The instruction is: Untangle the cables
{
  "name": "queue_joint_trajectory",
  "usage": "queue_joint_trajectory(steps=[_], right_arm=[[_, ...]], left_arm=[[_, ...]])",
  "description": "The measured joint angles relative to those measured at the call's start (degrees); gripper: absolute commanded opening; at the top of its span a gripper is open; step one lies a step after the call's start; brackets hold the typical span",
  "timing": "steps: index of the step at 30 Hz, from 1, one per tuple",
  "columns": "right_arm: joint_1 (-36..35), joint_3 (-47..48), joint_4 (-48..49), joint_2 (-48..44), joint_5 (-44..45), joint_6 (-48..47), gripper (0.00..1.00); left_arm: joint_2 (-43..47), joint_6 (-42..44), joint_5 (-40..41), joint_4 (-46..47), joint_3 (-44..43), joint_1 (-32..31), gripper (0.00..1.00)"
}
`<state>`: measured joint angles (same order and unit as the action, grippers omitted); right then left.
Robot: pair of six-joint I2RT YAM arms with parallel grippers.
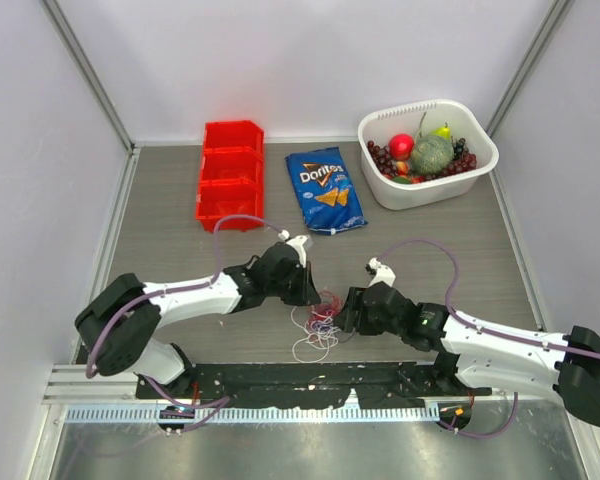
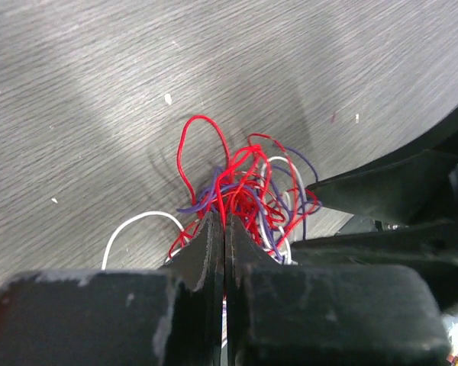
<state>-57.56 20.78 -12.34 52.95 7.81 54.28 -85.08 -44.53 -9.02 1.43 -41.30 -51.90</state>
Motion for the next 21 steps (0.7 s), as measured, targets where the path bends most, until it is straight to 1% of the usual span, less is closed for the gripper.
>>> queue_joint_trajectory(steps=[1, 2, 9, 12, 14, 16, 18, 20, 21], right_arm=[[0.0, 0.0, 0.2, 0.4, 0.2, 0.1, 0.36], [-0.1, 0.0, 0.5, 0.7, 0.7, 0.3, 0.26], [-0.1, -0.1, 0.6, 1.8, 5.9, 2.3, 0.05], [-0.1, 0.0, -1.4, 1.6, 9.6, 3.4, 0.02], [-0.1, 0.5, -4.3, 0.7, 12.5, 3.7, 0.02], [0.1, 1.6, -7.1, -0.4, 15.1, 3.5, 0.04], [0.4, 3.6, -10.1, -1.0, 17.6, 2.6, 0.09], [0.7, 6.4, -12.8, -1.0, 19.6, 0.5, 0.16], [0.7, 7.6, -13.6, -0.9, 20.2, -0.6, 0.22]], left_arm=[[0.9, 0.0, 0.3, -0.6, 0.0, 0.0, 0.0], [2.0, 0.1, 0.5, -1.1, 0.0, 0.0, 0.0], [18.3, 1.4, 4.0, -2.5, 0.0, -0.1, 0.0], [23.3, 2.1, 6.1, -3.1, 0.0, -0.1, 0.0], [25.7, 2.8, 7.5, -4.1, 0.0, -0.1, 0.0], [27.6, 3.1, 8.8, -5.5, -0.2, -0.1, 0.0], [29.5, 3.2, 9.9, -6.9, -0.6, -0.1, 0.0], [31.8, 3.1, 11.0, -7.7, -1.1, -0.1, 0.0], [32.9, 3.0, 11.5, -8.1, -1.4, -0.1, 0.0]])
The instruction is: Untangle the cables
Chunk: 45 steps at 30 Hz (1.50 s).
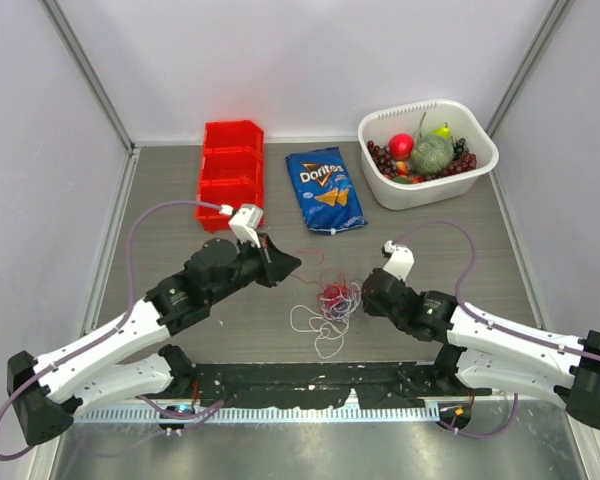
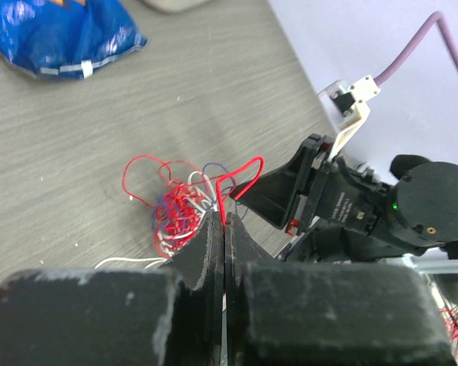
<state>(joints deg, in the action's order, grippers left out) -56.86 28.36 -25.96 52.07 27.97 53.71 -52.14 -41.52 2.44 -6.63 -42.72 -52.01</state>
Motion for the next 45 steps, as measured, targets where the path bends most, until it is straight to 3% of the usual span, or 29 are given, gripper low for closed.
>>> queue_joint_trajectory(steps=[1, 4, 10, 18, 22, 25, 27, 33, 39, 42, 45], right_arm=[[0.1, 1.9, -1.3, 0.4, 0.7, -1.7, 0.25], [0.3, 7.3, -3.4, 2.2, -0.2, -7.6, 0.5], [0.2, 10.6, 2.7, 1.0, -15.8, -22.7, 0.66], [-2.7, 14.7, 21.6, 10.6, -29.6, -30.1, 0.66], [-4.6, 12.1, 36.5, 15.2, -30.3, -28.0, 0.53], [-5.3, 8.5, 47.5, 17.3, -28.1, -25.0, 0.33], [-5.5, 7.7, 51.8, 19.8, -25.4, -23.0, 0.27], [-5.3, 2.3, 52.7, 21.7, -12.8, -15.2, 0.2], [-1.3, -1.7, 39.0, 18.7, -3.8, -9.0, 0.34], [5.4, -3.5, 32.7, 15.2, -4.0, -7.2, 0.53], [11.2, -5.4, 30.5, 10.8, -8.8, -9.7, 0.63]], left_arm=[[1.2, 0.0, 0.6, -0.5, -0.6, 0.0, 0.0], [3.2, -0.1, 2.6, -2.3, -3.9, 0.0, 0.0], [2.9, 0.0, 5.5, -6.5, -11.2, 0.0, 0.0], [-0.6, 0.0, 5.5, -11.3, -17.5, 0.0, 0.0], [-1.1, -0.3, 5.5, -12.3, -20.0, 0.0, 0.0], [-1.1, -0.5, 5.4, -12.2, -20.8, 0.0, 0.0], [-1.1, -0.7, 5.2, -12.1, -20.9, 0.0, 0.0], [-2.3, 0.7, 5.0, -13.0, -25.6, 0.0, 0.0], [-2.0, 4.9, 5.1, -13.0, -32.8, 0.0, 0.0], [-2.2, 7.0, 5.2, -13.4, -36.9, 0.0, 0.0], [-2.5, 8.3, 5.6, -13.6, -40.3, 0.0, 0.0]])
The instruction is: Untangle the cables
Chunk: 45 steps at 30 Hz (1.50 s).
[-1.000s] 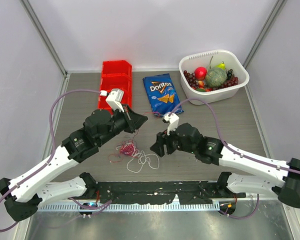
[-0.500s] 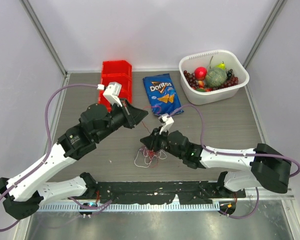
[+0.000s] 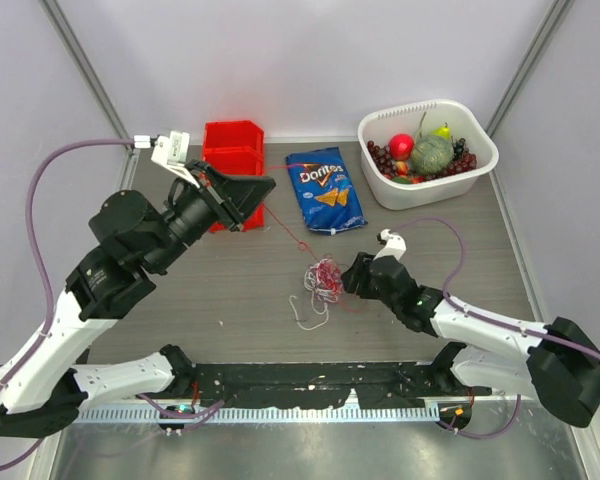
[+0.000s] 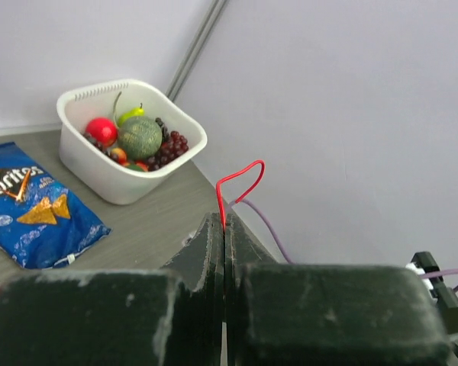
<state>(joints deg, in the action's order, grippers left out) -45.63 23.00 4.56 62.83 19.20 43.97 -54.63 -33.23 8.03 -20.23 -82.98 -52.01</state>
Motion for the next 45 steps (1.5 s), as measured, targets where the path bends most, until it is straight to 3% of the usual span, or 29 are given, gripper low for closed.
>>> queue_joint_trajectory(steps=[4, 9, 17, 22, 24, 26, 27, 28, 29, 30, 31, 32, 35, 36, 37, 41, 45], right_arm=[[-0.3, 0.9, 1.4, -3.9, -13.6, -9.2, 0.75], [-1.5, 7.0, 2.7, -5.7, -21.8, -18.6, 0.75], [-3.0, 12.6, 16.3, 1.8, -36.0, -20.6, 0.75], [-7.5, 15.7, 20.0, 7.6, -38.6, -20.2, 0.73], [-8.6, 17.7, 20.9, 9.2, -38.0, -20.1, 0.68], [-8.9, 19.8, 21.1, 10.4, -36.0, -19.9, 0.54], [-8.9, 20.8, 21.1, 10.9, -34.6, -19.9, 0.28], [-8.9, 21.6, 21.0, 11.2, -33.6, -19.9, 0.12], [-8.9, 22.5, 20.5, 11.5, -32.7, -20.1, 0.01], [-8.9, 23.2, 20.1, 11.5, -32.0, -20.1, 0.01], [-8.8, 23.8, 19.5, 11.5, -31.5, -19.7, 0.01], [-8.7, 24.5, 18.8, 11.3, -31.1, -19.4, 0.01], [-8.7, 24.9, 15.2, 8.9, -30.4, -16.8, 0.01], [-8.7, 24.9, 13.3, 7.3, -29.8, -15.5, 0.01], [-8.6, 24.9, 11.4, 5.4, -29.2, -14.1, 0.01], [-6.9, 25.8, 5.7, -1.8, -28.1, -8.9, 0.01], [-2.6, 26.2, 1.2, -4.3, -29.4, -3.9, 0.01]], left_arm=[[-1.7, 0.7, 0.5, -0.9, -2.6, 0.0, 0.0], [-3.5, 0.6, 1.0, -2.3, -3.2, 0.0, 0.0], [-3.8, -0.8, 1.4, -3.9, -3.1, 0.0, 0.0], [-3.8, -1.2, 1.5, -4.1, -3.1, 0.0, 0.0], [-3.8, -1.3, 1.5, -4.1, -3.1, 0.0, 0.0], [-3.7, -1.4, 1.5, -4.1, -3.1, 0.0, 0.0], [-3.6, -1.5, 1.5, -4.1, -3.0, 0.0, 0.0], [-3.5, -1.7, 1.5, -4.1, -2.9, 0.0, 0.0], [-3.2, -1.8, 1.7, -4.1, -2.6, 0.0, 0.0], [-2.9, -1.9, 1.8, -4.1, -2.3, 0.0, 0.0], [-2.6, -1.9, 2.2, -4.1, -1.8, 0.0, 0.06], [-2.4, -1.9, 2.5, -4.1, -1.6, 0.0, 0.2], [-2.3, -0.6, 4.5, -4.4, -0.5, 0.0, 0.83], [-2.6, 0.1, 5.2, -4.6, 0.0, 0.0, 0.96], [-3.1, 0.9, 6.1, -5.0, 0.8, 0.0, 1.0], [-3.9, 2.8, 8.4, -6.2, 7.0, 0.0, 1.0], [2.3, 0.7, 9.1, -2.4, 26.3, 0.4, 0.99]])
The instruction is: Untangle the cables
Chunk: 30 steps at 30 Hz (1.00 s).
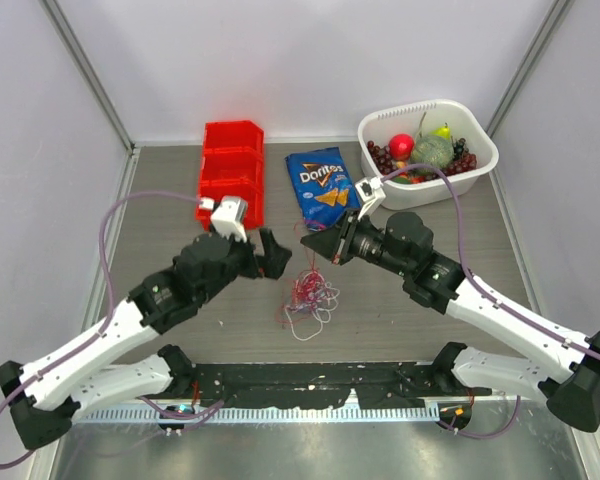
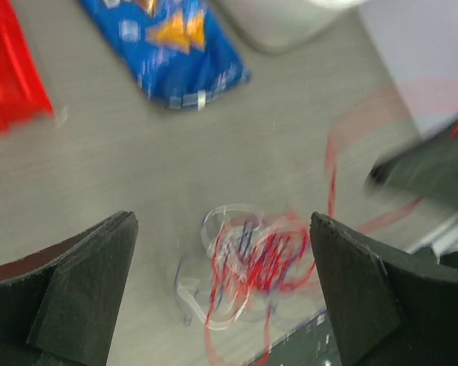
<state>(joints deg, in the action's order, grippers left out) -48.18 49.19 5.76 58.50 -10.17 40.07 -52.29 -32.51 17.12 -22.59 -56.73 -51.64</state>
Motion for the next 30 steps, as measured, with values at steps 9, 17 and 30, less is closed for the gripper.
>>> queue_joint_trajectory(steps=[9, 17, 30], right_arm=[[2.9, 0.5, -5.2, -0.2, -2.5, 4.4, 0.01], [3.0, 2.6, -6.0, -2.0, -4.1, 6.5, 0.01], [3.0, 17.1, -14.7, -0.7, -2.8, 2.8, 0.01]], left_arm=[[14.2, -8.1, -8.5, 14.1, 24.5, -0.2, 0.99], [-1.2, -6.0, -20.5, 33.6, 25.2, -0.8, 0.89], [-19.1, -5.6, -19.6, 41.4, 20.9, -1.2, 0.35]])
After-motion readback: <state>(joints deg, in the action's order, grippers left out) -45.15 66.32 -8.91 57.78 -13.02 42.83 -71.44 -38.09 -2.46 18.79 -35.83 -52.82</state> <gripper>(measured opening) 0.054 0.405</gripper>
